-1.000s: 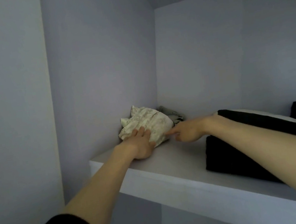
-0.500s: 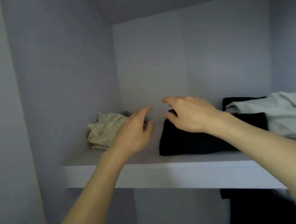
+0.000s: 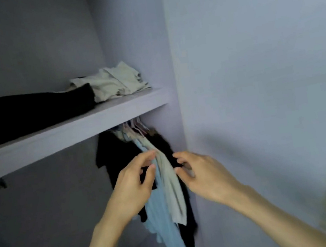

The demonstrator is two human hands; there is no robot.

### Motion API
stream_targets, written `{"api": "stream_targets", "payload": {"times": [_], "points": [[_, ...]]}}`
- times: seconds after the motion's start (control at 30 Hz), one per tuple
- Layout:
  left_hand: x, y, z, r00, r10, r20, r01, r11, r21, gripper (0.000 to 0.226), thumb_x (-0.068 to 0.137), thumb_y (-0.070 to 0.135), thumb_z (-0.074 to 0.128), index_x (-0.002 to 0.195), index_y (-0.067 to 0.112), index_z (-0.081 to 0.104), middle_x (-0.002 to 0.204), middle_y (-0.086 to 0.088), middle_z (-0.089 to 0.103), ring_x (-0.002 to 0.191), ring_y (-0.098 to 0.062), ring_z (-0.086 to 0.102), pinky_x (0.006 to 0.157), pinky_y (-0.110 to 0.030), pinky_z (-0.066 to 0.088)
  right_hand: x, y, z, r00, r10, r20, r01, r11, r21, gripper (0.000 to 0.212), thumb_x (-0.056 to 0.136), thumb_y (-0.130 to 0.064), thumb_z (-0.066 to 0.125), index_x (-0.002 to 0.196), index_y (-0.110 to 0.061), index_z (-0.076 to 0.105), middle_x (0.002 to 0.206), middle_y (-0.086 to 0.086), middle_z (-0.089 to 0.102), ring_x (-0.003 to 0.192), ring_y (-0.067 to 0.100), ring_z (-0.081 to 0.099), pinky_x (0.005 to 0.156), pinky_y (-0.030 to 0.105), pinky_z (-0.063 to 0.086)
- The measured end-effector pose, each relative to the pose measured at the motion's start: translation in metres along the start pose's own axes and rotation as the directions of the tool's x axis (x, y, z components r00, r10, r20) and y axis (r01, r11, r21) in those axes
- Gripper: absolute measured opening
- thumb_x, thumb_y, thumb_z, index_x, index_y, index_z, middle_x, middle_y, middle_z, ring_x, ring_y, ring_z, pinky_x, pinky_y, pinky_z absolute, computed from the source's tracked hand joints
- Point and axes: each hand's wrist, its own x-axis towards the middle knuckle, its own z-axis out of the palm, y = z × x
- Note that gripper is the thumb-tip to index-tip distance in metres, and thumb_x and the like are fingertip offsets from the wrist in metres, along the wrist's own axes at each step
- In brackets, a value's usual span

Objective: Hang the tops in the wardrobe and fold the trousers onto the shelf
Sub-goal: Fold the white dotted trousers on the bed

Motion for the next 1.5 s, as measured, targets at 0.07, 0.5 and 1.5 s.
{"api": "stream_targets", "payload": {"times": [0.07,0.5,1.5], "points": [[-0.018,0.020,0.046,0.988,-0.001,0.152,0.012,0.998,-0.067,0.029,0.096,0.018,0.049,0.121,0.032,0.054,0.117,0.018,0.058,0.107,0.004,0.055,0.094,-0.015,0.043,-0.056,0.034,-0.002,0.992,0.103,0.073,-0.104,0.995,0.006,0.041,0.096,-0.038,0.043,0.135,-0.027,0.043,0.133,-0.004,0.055,0.118,0.020,0.054,0.096,0.034,0.044],[-0.095,0.236,0.365,0.593,0.286,0.753,-0.051,0.946,-0.319,0.029,0.098,0.024,0.046,0.124,0.025,0.058,0.109,0.007,0.067,0.093,-0.005,0.062,0.085,-0.015,0.045,-0.363,0.259,-0.146,0.666,0.740,0.092,-0.740,0.671,-0.044,0.034,0.097,-0.029,0.047,0.128,-0.017,0.053,0.123,0.003,0.063,0.114,0.022,0.058,0.098,0.033,0.043],[0.305,0.607,1.038,-0.128,0.686,0.716,-0.252,0.676,-0.693,0.029,0.100,0.022,0.041,0.125,0.019,0.056,0.123,0.007,0.059,0.115,-0.008,0.055,0.090,-0.013,0.038,-0.400,0.867,-0.463,-0.105,0.940,-0.323,-0.942,0.010,0.335,0.039,0.096,-0.028,0.051,0.133,-0.014,0.051,0.124,0.004,0.062,0.114,0.018,0.058,0.097,0.031,0.043]]}}
